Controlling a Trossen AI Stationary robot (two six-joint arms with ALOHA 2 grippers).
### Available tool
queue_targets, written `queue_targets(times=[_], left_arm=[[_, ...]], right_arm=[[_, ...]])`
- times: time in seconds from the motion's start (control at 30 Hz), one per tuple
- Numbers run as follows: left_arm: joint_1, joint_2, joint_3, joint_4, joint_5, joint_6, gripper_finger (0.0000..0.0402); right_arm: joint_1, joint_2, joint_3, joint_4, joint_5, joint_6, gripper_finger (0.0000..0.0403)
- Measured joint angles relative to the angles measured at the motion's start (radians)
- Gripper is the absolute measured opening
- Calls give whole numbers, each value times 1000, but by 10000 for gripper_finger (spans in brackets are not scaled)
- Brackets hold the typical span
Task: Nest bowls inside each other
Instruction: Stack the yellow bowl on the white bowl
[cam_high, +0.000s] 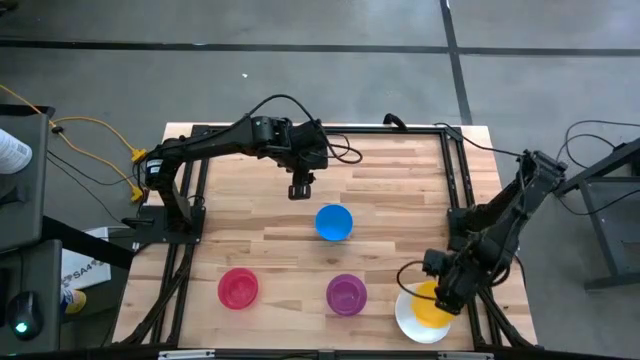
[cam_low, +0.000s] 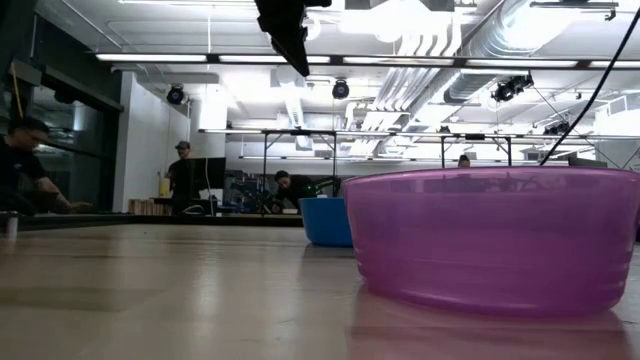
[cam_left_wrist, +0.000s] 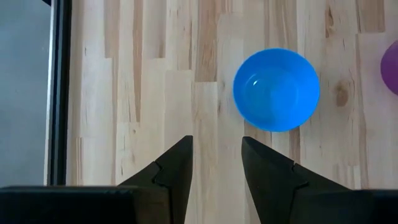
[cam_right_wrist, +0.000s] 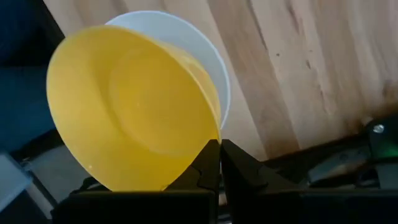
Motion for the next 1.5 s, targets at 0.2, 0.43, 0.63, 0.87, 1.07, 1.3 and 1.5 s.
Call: queue_targets(times=[0.2, 0.43, 0.63, 0.87, 1.07, 1.3, 1.5], left_arm=[[0, 0, 0, 37, 0, -18, 136], [0, 0, 0, 35, 41, -32, 136], [0, 0, 0, 34, 53, -33, 136], [0, 0, 0, 33, 56, -59, 136], [-6, 0, 0, 33, 82, -75, 136], [-38, 0, 0, 33, 90, -81, 136], [-82, 0, 0, 33, 90, -80, 136]], right_arm=[[34, 41, 0, 100, 9, 23, 3], [48, 102, 0, 110, 3, 23, 3], [49, 142, 0, 121, -1, -1, 3], [48, 189, 0, 128, 11, -33, 3], [48, 226, 0, 128, 35, -52, 3], [48, 294, 0, 141, 17, -81, 3], [48, 345, 0, 150, -3, -105, 3]])
